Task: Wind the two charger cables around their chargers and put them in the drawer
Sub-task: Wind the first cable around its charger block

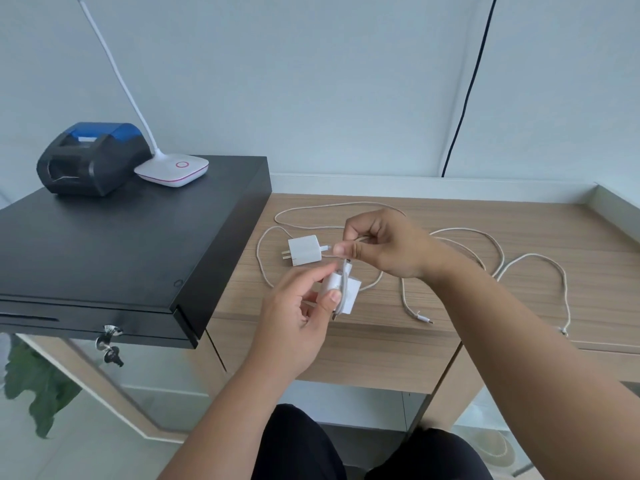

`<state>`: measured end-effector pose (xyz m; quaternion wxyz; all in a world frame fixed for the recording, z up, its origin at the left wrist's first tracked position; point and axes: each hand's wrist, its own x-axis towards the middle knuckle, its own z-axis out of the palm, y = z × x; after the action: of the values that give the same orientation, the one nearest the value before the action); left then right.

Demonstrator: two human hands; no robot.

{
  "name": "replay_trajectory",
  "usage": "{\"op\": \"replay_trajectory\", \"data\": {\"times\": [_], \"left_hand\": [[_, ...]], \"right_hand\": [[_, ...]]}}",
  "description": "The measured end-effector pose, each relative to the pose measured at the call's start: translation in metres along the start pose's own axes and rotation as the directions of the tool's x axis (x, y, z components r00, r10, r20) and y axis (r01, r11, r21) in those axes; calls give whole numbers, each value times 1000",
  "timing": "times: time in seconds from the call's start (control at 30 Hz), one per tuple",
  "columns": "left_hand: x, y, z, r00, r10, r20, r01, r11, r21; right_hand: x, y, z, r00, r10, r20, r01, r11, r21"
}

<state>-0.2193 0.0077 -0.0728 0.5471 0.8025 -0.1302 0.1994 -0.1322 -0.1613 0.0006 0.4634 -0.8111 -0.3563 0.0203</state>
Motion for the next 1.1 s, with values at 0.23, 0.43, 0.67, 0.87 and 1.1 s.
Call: {"op": "replay_trajectory", "data": {"times": [0.23, 0.43, 0.67, 0.87, 1.1], "left_hand": [[1, 5, -6, 994, -106, 38, 112, 956, -273], [-7, 4, 0, 973, -159, 168, 219, 868, -445], [0, 7, 1, 986, -140, 94, 168, 817, -551], [18, 4, 8, 974, -226, -6, 166, 732, -661], [27, 6, 19, 935, -346, -83, 168, 635, -754]], "right_hand": [[-3, 18, 10, 998, 41, -55, -27, 973, 231], [-5, 35, 13, 988, 153, -31, -127, 901, 414], [-7, 45, 36, 980, 187, -72, -118, 829, 547], [-14, 45, 57, 965, 234, -118, -144, 851, 506], [-26, 42, 59, 941, 230, -250, -214, 973, 90]]}}
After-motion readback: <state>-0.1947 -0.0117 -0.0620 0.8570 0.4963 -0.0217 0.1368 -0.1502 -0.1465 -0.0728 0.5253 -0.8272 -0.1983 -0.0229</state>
